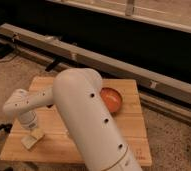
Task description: Wipe the white sponge on the table
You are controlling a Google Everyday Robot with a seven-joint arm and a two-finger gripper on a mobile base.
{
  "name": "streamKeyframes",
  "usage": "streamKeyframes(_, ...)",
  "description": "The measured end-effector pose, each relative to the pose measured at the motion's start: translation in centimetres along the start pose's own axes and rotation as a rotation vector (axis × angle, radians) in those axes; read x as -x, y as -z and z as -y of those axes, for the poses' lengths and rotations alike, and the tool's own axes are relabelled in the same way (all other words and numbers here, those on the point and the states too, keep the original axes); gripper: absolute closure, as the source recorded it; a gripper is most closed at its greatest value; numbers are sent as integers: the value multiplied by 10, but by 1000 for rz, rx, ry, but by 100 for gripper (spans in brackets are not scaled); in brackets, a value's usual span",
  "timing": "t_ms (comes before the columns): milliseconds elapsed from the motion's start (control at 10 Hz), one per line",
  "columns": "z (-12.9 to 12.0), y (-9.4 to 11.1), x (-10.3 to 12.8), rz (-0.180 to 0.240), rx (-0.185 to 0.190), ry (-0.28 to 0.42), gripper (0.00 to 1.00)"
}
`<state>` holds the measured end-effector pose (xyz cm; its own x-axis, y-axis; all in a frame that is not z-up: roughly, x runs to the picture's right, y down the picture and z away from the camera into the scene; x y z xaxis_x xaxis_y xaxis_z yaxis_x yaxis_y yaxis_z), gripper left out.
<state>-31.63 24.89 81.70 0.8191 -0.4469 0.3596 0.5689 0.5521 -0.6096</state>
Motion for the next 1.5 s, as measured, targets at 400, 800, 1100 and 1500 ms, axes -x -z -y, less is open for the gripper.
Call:
streamKeyframes(400, 1, 1, -29, -55, -10, -79, 100)
streamKeyframes(800, 11, 1, -59, -95, -23, -177, 100)
streamKeyframes(1100, 29, 5, -83, -108, -54, -247, 100)
streamKeyframes(1500, 65, 14, -72, -120, -88, -243, 100)
